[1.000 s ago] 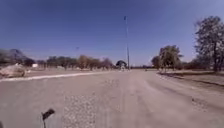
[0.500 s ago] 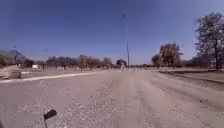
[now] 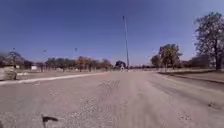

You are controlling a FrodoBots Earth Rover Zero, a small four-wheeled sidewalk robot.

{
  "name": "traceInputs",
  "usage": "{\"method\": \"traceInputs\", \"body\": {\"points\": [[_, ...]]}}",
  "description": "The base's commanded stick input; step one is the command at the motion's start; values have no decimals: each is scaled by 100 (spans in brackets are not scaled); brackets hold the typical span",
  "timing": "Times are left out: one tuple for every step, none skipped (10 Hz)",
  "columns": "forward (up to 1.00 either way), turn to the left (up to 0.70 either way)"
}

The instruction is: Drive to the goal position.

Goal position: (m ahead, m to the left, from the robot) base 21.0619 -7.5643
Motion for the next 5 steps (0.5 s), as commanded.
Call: {"method": "traceInputs", "body": {"points": [[50, 0], [50, 0], [50, 0], [50, 0], [50, 0]]}}
